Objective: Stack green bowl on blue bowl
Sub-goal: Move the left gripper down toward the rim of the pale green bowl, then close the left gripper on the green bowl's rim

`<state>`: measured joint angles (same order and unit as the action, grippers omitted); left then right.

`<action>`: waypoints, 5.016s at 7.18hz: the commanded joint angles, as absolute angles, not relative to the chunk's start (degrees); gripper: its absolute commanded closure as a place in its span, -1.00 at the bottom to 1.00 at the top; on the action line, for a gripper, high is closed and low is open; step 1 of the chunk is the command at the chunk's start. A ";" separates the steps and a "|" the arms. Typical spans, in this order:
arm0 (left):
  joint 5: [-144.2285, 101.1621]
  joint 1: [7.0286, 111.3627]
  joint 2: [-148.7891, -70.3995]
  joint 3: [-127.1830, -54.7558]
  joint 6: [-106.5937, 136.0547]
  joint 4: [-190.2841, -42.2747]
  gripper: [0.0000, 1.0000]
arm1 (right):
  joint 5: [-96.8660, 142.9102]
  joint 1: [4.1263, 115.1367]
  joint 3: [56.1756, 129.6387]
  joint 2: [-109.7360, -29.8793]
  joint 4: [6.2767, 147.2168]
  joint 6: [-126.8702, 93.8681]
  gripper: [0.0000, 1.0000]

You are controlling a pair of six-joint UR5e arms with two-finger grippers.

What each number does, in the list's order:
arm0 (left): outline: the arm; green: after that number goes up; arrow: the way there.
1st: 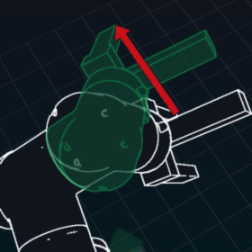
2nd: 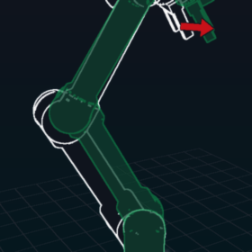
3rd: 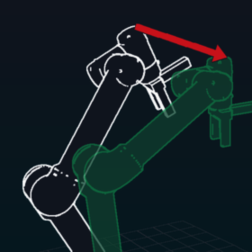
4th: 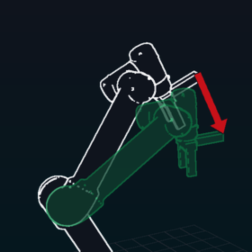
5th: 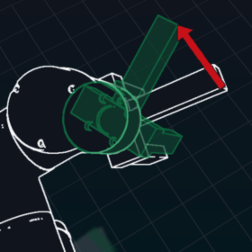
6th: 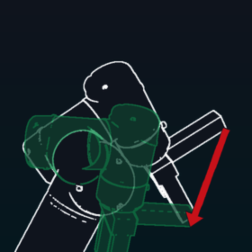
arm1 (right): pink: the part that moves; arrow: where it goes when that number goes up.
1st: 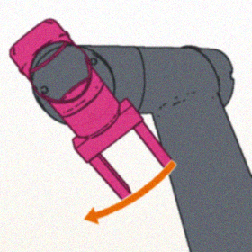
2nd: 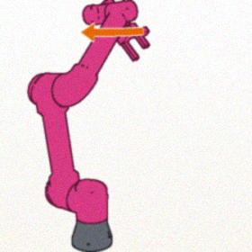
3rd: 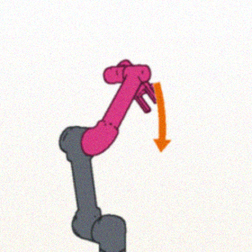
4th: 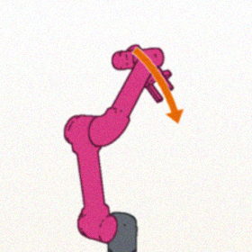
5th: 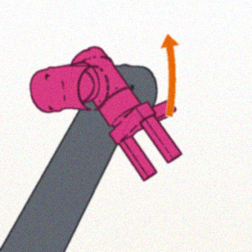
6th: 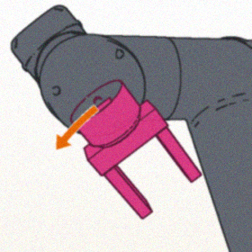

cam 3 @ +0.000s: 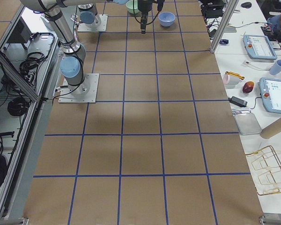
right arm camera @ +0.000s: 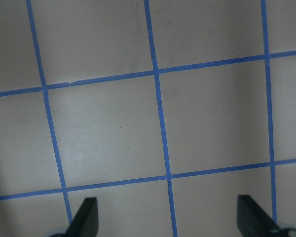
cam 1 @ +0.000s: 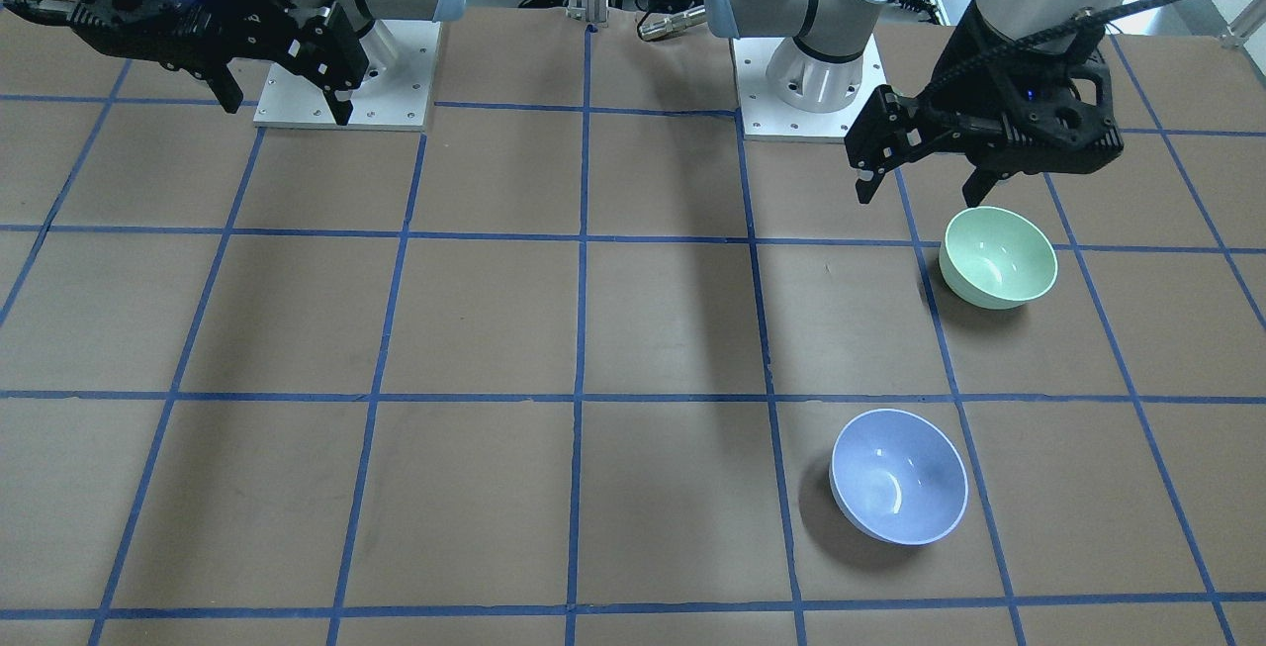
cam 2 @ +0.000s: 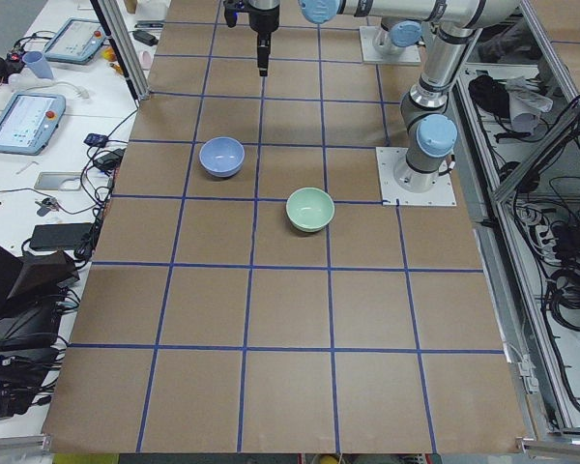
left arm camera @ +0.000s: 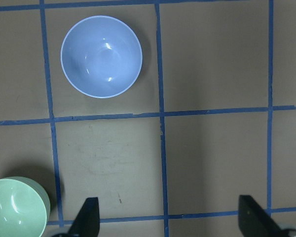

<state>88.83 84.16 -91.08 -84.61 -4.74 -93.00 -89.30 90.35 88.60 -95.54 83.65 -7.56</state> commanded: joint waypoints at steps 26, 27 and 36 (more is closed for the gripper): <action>90.35 39.37 -100.19 -120.94 -52.56 -59.50 -1.00 | -89.30 90.35 88.68 -95.54 83.67 -7.56 -1.00; 90.26 39.37 -100.80 -121.02 -52.56 -59.50 -1.00 | -89.30 90.35 88.68 -95.54 83.67 -7.56 -1.00; 90.18 39.37 -103.71 -121.03 -53.00 -57.92 -0.67 | -89.30 90.35 88.68 -95.54 83.67 -7.56 -1.00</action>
